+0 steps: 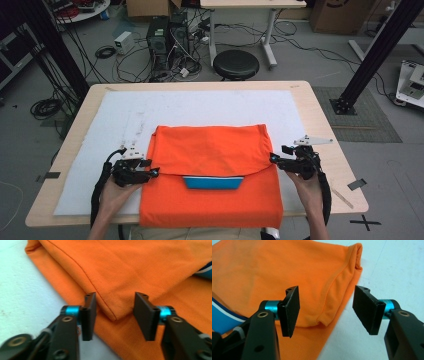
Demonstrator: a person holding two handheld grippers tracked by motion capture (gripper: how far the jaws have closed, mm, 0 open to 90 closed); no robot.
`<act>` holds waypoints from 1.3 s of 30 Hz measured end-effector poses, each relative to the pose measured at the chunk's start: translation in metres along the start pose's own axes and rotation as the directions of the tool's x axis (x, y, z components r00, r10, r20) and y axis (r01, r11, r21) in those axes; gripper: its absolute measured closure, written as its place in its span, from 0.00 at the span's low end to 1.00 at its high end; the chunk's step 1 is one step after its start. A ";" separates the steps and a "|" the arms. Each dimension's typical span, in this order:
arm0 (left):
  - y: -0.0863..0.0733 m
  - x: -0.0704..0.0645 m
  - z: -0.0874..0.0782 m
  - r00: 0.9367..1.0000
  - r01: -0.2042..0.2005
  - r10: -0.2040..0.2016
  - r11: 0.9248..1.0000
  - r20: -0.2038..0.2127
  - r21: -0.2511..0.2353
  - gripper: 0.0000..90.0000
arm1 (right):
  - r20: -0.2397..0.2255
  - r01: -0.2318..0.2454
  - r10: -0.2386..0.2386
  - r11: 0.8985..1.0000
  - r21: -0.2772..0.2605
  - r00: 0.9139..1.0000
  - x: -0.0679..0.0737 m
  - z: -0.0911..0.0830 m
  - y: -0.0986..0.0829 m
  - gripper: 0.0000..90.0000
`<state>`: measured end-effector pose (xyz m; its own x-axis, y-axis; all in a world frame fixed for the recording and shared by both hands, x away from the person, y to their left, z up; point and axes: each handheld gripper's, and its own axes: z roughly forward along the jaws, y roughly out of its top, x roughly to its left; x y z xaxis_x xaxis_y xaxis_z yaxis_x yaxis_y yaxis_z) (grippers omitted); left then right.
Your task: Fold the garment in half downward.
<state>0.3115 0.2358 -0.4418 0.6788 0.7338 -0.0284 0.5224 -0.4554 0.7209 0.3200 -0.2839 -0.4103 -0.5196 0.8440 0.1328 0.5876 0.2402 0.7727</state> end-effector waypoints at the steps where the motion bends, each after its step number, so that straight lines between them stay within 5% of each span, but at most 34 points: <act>1: 0.000 -0.002 0.000 1.000 0.002 -0.002 1.000 -0.008 -0.006 0.61 | -0.004 -0.003 0.003 1.000 -0.001 1.000 0.000 0.001 -0.001 0.44; 7: 0.002 -0.011 0.001 0.997 -0.063 0.063 0.998 -0.036 0.000 0.83 | -0.011 0.008 -0.008 1.000 0.015 1.000 -0.002 0.002 -0.002 0.49; 14: 0.001 -0.008 0.000 1.000 -0.021 0.021 0.999 -0.017 -0.024 0.88 | -0.042 0.088 -0.085 0.993 0.078 0.995 0.003 0.007 -0.005 0.54; 21: 0.000 -0.007 0.000 0.999 -0.031 0.031 0.999 -0.014 -0.026 0.88 | 0.016 0.156 -0.163 0.967 0.202 0.987 0.017 0.033 -0.009 0.66; 25: -0.002 -0.006 0.000 1.000 -0.030 0.030 0.999 -0.001 -0.041 0.88 | 0.031 0.150 -0.158 0.971 0.186 0.987 0.018 0.034 -0.010 0.89; 28: -0.002 -0.004 -0.003 1.000 -0.029 0.029 0.998 0.006 -0.057 0.90 | 0.007 0.128 -0.132 0.977 0.172 0.991 0.015 0.030 -0.010 0.95; 39: -0.002 -0.011 -0.022 0.998 -0.046 0.049 0.995 0.033 -0.090 0.92 | -0.051 0.132 -0.126 0.981 0.144 0.991 0.017 0.008 -0.005 0.97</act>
<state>0.2918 0.2399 -0.4278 0.7204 0.6934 -0.0161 0.4425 -0.4416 0.7805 0.3132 -0.2666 -0.4171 -0.6203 0.7816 0.0660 0.5971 0.4159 0.6860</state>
